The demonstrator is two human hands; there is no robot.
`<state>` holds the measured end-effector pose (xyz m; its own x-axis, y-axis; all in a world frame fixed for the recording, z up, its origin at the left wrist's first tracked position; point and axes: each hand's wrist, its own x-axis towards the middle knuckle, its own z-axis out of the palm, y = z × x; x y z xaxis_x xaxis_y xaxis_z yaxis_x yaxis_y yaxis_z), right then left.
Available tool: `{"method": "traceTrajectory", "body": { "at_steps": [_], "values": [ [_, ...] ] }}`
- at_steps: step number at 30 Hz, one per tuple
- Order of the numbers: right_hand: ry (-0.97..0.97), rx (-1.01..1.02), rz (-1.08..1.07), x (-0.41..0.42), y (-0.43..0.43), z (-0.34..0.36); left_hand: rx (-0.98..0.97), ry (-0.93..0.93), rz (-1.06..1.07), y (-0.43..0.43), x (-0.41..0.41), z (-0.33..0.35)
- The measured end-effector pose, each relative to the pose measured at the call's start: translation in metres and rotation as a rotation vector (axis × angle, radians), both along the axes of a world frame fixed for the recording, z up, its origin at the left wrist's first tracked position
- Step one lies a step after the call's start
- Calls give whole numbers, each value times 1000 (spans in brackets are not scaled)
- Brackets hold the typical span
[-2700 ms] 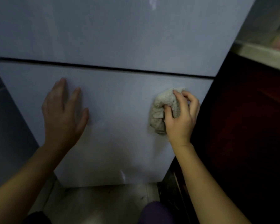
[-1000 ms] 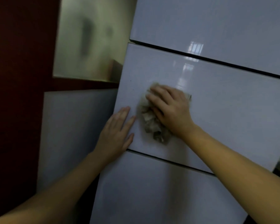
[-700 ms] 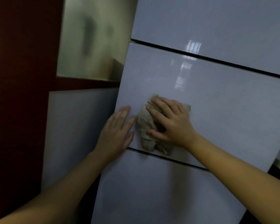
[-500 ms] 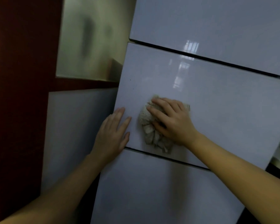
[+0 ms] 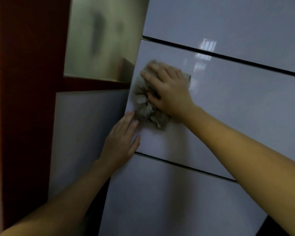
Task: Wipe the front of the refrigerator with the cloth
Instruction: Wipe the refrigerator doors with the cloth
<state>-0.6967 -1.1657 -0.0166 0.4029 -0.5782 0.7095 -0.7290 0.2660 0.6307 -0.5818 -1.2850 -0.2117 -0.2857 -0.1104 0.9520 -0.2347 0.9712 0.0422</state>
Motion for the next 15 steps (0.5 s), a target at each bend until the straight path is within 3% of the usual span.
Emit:
{"method": "traceTrajectory", "body": {
  "at_steps": [8,15],
  "values": [
    [161,188,70,-53,79,-101,-5,-42,-9,0,-1,-5],
    [-38,-243,6,-70,98,-11,1,-48,7,4,-5,-8]
  ]
}}
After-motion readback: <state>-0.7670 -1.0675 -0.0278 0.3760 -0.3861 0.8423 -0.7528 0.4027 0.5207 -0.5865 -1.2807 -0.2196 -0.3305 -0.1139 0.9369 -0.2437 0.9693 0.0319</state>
